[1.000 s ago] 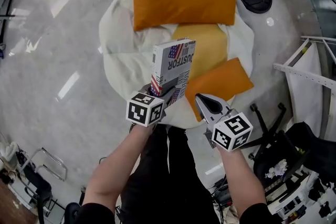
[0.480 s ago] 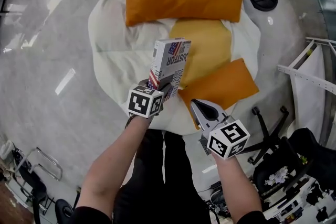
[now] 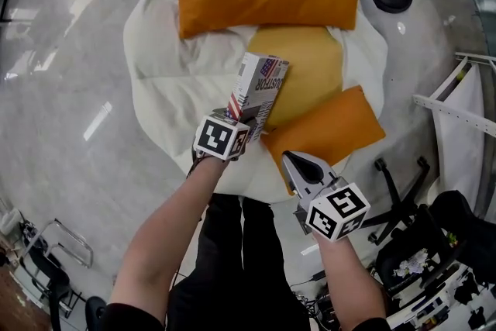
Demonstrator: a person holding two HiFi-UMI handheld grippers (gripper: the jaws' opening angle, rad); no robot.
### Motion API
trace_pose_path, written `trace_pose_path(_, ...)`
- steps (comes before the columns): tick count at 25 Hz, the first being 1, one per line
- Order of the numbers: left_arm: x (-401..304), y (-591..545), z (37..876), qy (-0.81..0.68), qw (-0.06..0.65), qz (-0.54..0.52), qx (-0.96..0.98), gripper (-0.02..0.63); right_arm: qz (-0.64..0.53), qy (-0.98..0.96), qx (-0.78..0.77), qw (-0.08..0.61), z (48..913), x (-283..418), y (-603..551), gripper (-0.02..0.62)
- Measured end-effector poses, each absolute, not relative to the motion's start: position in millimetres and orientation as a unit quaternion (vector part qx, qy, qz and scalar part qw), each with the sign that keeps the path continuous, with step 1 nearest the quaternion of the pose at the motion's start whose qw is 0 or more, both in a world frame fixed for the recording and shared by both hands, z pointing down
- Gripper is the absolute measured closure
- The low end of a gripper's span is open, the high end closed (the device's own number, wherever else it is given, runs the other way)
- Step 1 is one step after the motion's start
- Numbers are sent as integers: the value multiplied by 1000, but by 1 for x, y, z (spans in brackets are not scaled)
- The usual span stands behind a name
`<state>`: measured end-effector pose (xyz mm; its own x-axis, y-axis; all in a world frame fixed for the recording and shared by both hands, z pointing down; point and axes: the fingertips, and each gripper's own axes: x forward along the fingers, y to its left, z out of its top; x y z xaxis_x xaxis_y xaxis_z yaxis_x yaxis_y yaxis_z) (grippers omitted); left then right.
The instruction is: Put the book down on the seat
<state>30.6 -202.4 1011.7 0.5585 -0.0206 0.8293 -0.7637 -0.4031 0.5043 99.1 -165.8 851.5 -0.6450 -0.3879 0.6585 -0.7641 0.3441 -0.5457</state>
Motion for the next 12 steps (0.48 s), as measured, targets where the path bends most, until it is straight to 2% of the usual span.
trace_pose_path(5, 33, -210, 1013, -260, 472, 376, 754, 437, 445, -792, 359, 215, 853, 100, -161, 581)
trace_pose_path(8, 24, -214, 1010, -268, 450, 386, 759, 363, 446, -792, 359, 211, 852, 99, -160, 581)
trace_pose_path(12, 3, -216, 1006, -287, 416, 422, 753, 326, 445, -795, 358, 204, 843, 93, -160, 580)
